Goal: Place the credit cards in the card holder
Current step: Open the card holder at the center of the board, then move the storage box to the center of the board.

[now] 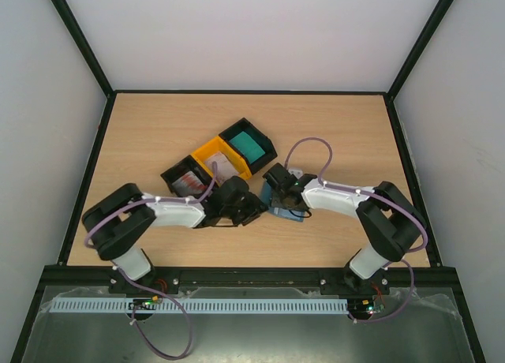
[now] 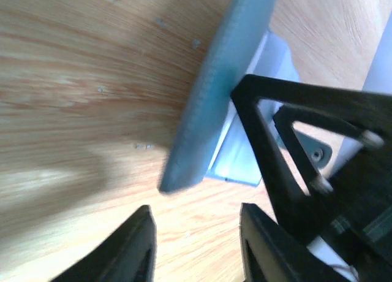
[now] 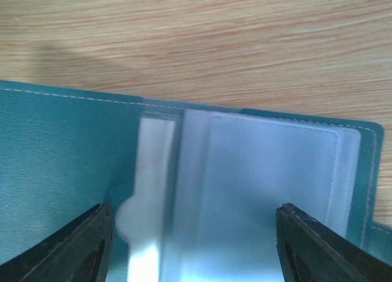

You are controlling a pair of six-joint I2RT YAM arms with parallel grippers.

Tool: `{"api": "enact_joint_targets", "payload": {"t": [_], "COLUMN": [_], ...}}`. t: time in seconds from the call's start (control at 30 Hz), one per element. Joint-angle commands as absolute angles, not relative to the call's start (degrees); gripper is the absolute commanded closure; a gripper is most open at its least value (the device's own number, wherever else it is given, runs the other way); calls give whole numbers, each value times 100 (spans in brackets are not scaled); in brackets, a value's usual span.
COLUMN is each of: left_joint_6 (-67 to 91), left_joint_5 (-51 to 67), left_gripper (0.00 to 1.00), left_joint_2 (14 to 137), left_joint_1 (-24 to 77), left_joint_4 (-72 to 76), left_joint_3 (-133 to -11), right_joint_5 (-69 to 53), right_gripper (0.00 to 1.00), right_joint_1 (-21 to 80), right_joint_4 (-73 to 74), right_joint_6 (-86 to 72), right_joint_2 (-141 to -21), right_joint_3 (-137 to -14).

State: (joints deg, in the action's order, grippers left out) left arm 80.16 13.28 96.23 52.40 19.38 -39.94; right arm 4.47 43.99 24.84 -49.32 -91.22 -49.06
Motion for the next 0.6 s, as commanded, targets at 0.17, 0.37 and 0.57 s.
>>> {"api": "enact_joint_targets", "payload": {"t": [0.17,0.37,0.57], "left_joint_6": [6795,5159,3598], "left_joint_5": [354,268,-145], "left_gripper": [42,33,41], "left_joint_2": [7424,6834,7721], "left_joint_1": [4818,3706,3170], "left_joint_4": [-537,-2067,-3609], "left_joint_3": [-4071,-4688,-5665], "right_joint_5": [699,764,658], "right_gripper": [27,24,24], "right_joint_1": [4434,4436,4435], "right_joint_4": [2566,2530,2383], "right_joint_6": [-4717,-4553,-4476], "right_joint_2": [-9338,-9524,-9625], "right_joint_3": [-4486,-4474,-4411]}}
